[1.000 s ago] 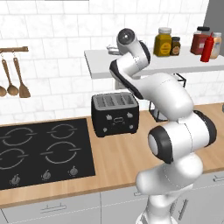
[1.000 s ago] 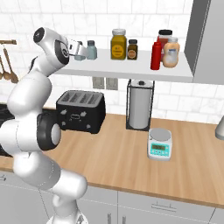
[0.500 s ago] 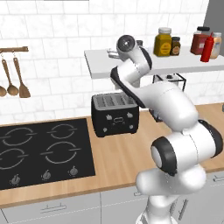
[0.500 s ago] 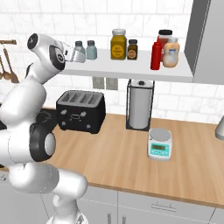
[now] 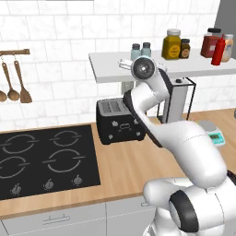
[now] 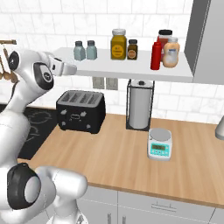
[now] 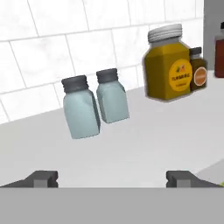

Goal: Put the shaker and condiment bottle from the counter next to their counterparts in the cabinet.

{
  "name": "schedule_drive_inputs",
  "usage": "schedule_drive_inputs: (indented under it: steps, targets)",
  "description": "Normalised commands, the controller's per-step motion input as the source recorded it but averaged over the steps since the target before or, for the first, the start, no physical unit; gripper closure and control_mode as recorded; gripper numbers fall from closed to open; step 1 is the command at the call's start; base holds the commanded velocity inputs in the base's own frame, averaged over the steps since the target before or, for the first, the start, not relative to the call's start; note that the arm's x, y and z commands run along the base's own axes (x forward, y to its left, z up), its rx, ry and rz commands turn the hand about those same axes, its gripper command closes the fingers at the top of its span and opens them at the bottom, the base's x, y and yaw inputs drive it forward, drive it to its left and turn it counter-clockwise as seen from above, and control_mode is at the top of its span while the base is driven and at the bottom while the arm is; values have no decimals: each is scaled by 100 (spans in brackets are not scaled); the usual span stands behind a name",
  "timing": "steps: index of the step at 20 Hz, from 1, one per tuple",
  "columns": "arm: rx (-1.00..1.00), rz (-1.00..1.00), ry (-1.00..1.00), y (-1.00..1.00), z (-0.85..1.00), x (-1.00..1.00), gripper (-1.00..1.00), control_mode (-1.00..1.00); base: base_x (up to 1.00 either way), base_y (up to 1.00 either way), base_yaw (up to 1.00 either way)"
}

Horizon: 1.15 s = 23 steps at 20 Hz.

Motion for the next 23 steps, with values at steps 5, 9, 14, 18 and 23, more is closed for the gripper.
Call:
schedule_drive_inputs:
  steps: [5, 9, 14, 18, 23]
  targets:
    - [5, 0, -20, 11, 0, -96, -100, -100, 0, 0, 0]
    - [5, 0, -16, 21, 0, -100, -100, -100, 0, 0, 0]
    - [4, 0, -8, 27, 0, -100, -100, -100, 0, 0, 0]
    - [3, 0, -7, 29, -6, -100, -100, -100, 0, 0, 0]
    - [0, 0, -1, 37, -21, -85, -100, -100, 0, 0, 0]
